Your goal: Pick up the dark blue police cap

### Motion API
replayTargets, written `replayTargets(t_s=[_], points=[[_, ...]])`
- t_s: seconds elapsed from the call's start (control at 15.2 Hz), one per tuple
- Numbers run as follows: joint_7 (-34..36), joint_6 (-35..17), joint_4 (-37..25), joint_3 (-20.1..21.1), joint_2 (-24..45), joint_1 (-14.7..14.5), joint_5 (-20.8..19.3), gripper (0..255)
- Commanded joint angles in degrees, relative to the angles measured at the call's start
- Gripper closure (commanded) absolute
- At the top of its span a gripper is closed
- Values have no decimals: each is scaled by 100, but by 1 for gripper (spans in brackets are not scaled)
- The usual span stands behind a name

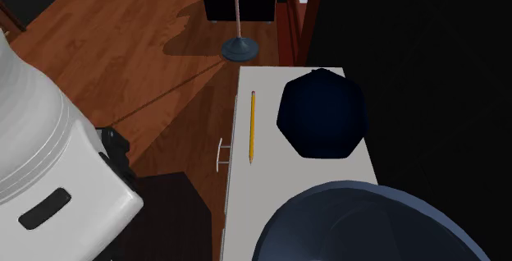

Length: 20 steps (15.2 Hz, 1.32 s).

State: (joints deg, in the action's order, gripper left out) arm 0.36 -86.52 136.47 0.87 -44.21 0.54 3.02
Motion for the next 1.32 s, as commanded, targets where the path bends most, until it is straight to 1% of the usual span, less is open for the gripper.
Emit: replayTargets(t_s=[0.0, 0.33, 0.66, 0.86, 0.99, 1.12, 1.25], points=[[0, 0, 0, 0, 0, 0, 0, 0], [286, 67, -1173, 792, 1294, -102, -671, 0], [677, 403, -2432, 1609, 2633, -161, -1599, 0], [942, 763, -3242, 2083, 3507, -260, -2302, 0], [1110, 1077, -3809, 2370, 4131, -388, -2836, 0], [1245, 1448, -4398, 2609, 4788, -589, -3418, 0], [1319, 1856, -5009, 2773, 5466, -878, -4038, 0]])
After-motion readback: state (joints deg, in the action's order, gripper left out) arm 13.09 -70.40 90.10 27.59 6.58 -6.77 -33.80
